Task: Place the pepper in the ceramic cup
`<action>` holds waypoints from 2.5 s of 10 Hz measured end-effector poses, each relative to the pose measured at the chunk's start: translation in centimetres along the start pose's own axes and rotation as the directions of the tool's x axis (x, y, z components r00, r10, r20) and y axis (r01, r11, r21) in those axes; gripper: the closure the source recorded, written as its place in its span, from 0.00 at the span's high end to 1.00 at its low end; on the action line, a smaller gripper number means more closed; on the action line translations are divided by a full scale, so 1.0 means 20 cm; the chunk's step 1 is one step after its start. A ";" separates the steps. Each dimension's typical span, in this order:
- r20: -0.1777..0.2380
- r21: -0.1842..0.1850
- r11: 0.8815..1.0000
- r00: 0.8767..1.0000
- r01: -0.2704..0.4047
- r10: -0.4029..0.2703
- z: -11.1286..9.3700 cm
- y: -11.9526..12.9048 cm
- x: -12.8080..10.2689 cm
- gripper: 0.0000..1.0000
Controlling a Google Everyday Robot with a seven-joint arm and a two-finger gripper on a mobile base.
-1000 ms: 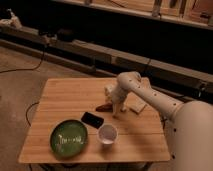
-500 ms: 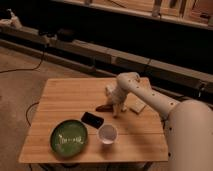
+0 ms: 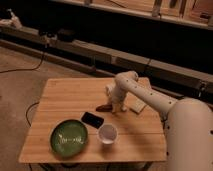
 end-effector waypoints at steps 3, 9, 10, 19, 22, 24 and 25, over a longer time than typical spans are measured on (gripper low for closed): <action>-0.030 0.010 0.999 0.999 0.032 -0.031 -0.03 0.00 -0.01 0.34; 0.003 0.072 0.984 0.987 0.160 -0.161 -0.39 0.07 -0.14 0.14; 0.009 0.072 0.980 0.982 0.186 -0.187 -0.46 0.10 -0.15 0.14; -0.004 -0.084 0.925 0.928 0.370 -0.372 -0.94 0.39 -0.26 0.14; -0.073 -0.173 0.874 0.879 0.454 -0.471 -0.98 0.51 -0.30 0.14; -0.113 -0.201 0.862 0.863 0.466 -0.493 -0.96 0.54 -0.33 0.14; -0.129 -0.205 0.859 0.857 0.469 -0.499 -0.95 0.53 -0.36 0.14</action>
